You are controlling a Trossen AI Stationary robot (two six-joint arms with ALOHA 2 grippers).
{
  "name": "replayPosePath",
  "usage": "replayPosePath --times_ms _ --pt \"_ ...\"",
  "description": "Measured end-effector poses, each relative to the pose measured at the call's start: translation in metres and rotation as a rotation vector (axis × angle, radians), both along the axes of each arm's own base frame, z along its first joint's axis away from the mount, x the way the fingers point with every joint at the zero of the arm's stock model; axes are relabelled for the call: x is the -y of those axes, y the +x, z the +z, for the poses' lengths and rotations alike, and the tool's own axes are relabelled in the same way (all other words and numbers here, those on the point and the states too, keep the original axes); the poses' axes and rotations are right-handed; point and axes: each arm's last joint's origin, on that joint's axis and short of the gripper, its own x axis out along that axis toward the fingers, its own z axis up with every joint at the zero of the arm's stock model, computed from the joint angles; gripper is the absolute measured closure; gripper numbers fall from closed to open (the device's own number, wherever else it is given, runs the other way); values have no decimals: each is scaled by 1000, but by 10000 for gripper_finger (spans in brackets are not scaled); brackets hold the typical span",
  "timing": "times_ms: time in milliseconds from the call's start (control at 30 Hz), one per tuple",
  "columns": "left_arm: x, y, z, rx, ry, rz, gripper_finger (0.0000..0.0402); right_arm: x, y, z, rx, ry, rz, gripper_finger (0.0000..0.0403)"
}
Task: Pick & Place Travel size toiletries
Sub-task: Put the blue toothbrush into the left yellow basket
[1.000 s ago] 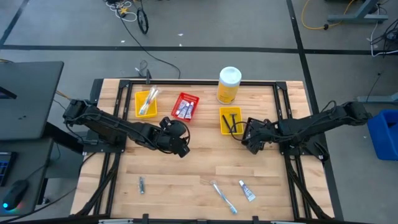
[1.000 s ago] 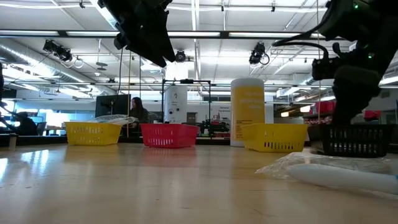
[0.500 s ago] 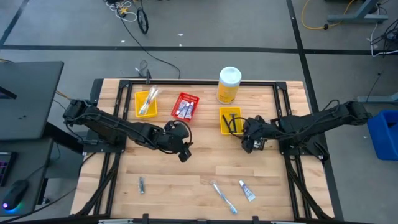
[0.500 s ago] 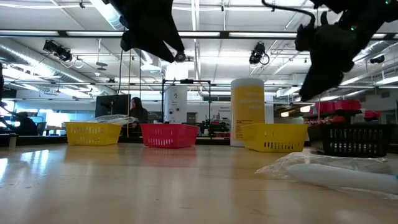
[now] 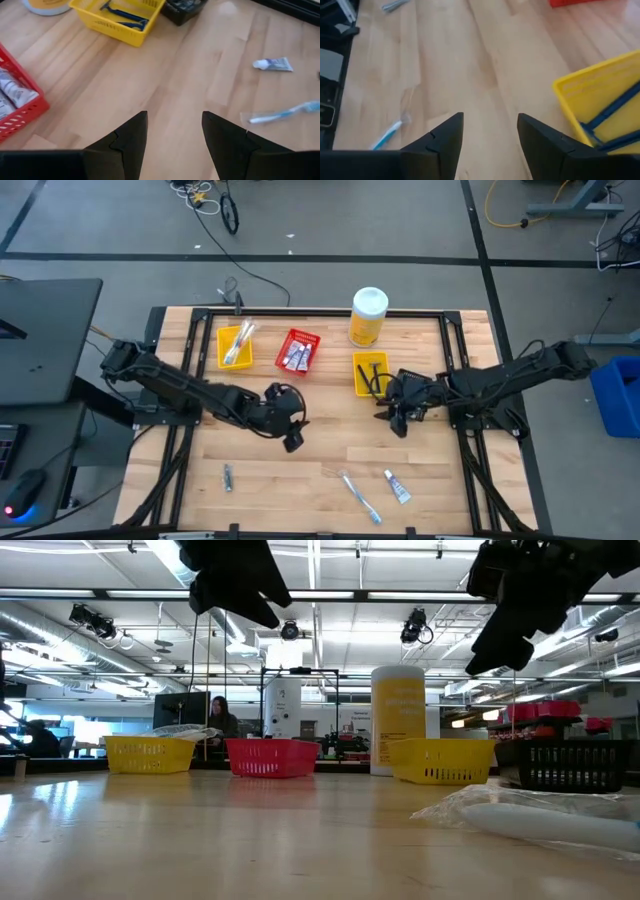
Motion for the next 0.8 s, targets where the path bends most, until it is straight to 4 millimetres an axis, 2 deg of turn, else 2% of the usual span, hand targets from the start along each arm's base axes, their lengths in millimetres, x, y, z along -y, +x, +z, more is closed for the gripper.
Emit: replayPosePath --times_ms 233,433,667,800 --pt "10 1 3 22 5 -109 203 -17 2 -2 60 97 47 210" --pt "10 1 3 33 21 -77 203 -62 14 -11 113 232 149 214" --pt "10 1 4 42 8 -69 203 -108 40 -28 -64 230 170 215" --pt "10 1 4 49 -22 -45 203 -125 60 -28 -193 186 176 218"
